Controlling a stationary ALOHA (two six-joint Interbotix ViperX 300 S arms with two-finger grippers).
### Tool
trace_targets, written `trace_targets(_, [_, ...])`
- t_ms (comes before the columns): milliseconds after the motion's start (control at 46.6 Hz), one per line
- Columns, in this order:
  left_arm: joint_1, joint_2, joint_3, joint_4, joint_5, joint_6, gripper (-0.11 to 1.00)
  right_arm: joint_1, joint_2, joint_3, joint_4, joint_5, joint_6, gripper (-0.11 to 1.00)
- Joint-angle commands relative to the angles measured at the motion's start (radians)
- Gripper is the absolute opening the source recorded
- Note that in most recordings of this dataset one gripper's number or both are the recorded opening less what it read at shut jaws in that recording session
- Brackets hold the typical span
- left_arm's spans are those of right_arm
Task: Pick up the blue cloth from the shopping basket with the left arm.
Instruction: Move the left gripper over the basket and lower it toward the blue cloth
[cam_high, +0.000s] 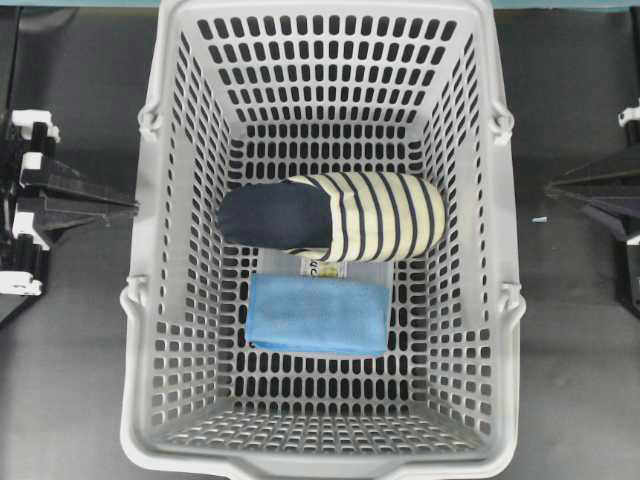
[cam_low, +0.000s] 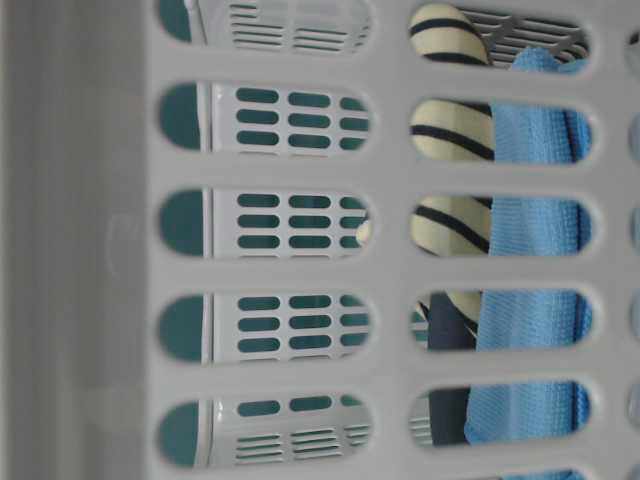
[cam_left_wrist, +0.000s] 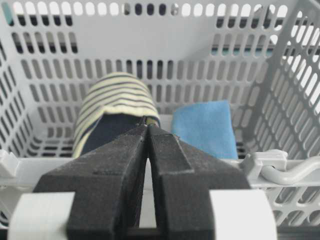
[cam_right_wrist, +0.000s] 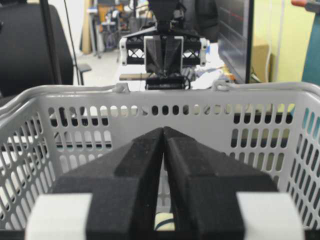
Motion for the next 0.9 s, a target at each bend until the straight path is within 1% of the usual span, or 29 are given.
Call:
trace_targets(0, [-0.014, 0.006, -0.044, 0.038, 0.023, -0.031, 0.06, -0.002, 0.011, -0.005, 0.005, -0.002, 0.005, 0.01])
trace_targets(21, [-0.014, 0.006, -0.052, 0.038, 0.035, -0.037, 0.06, -0.002, 0.011, -0.006, 0.006, 0.005, 0.005, 0.01])
trace_targets(43, [-0.015, 0.008, -0.061, 0.038, 0.049, -0.044, 0.05, -0.002, 0.009, -0.006, 0.006, 0.011, 0.006, 0.03])
trace_targets(64, [-0.018, 0.014, -0.077, 0.04, 0.072, -0.052, 0.01, -0.002, 0.009, -0.006, 0.006, 0.018, 0.006, 0.05])
trace_targets(129, [-0.025, 0.029, -0.114, 0.038, 0.127, -0.067, 0.0, -0.002, 0.006, -0.014, 0.006, 0.054, 0.006, 0.0])
trace_targets(257, [-0.035, 0.071, -0.227, 0.038, 0.267, -0.094, 0.0, -0.002, 0.003, -0.043, 0.006, 0.135, 0.006, 0.0])
trace_targets(343, [-0.038, 0.118, -0.327, 0.038, 0.388, -0.092, 0.0, 0.0, 0.003, -0.061, 0.006, 0.187, 0.006, 0.0])
trace_targets(407, [-0.044, 0.152, -0.383, 0.038, 0.453, -0.084, 0.0, 0.0, 0.002, -0.067, 0.006, 0.216, 0.005, 0.0])
trace_targets(536, [-0.057, 0.244, -0.5, 0.04, 0.589, -0.081, 0.0, 0.0, -0.002, -0.069, 0.008, 0.239, 0.008, 0.0])
trace_targets(622, [-0.069, 0.293, -0.558, 0.04, 0.663, -0.08, 0.0, -0.002, -0.005, -0.071, 0.008, 0.241, 0.02, 0.01])
trace_targets(665, [-0.075, 0.322, -0.588, 0.04, 0.699, -0.078, 0.0, 0.0, -0.005, -0.071, 0.006, 0.241, 0.029, 0.06])
trace_targets(708, [-0.08, 0.347, -0.609, 0.04, 0.727, -0.08, 0.0, -0.002, -0.005, -0.071, 0.008, 0.244, 0.043, 0.14])
trace_targets(751, [-0.081, 0.376, -0.637, 0.04, 0.756, -0.08, 0.0, 0.0, -0.005, -0.071, 0.008, 0.245, 0.058, 0.25])
trace_targets(772, [-0.081, 0.387, -0.647, 0.04, 0.767, -0.081, 0.0, 0.0, -0.005, -0.071, 0.008, 0.245, 0.066, 0.33])
trace_targets(815, [-0.081, 0.411, -0.669, 0.04, 0.787, -0.087, 0.0, -0.002, -0.005, -0.071, 0.008, 0.247, 0.08, 0.46])
trace_targets(879, [-0.084, 0.453, -0.712, 0.04, 0.815, -0.1, 0.0, 0.0, -0.006, -0.071, 0.006, 0.247, 0.084, 0.66])
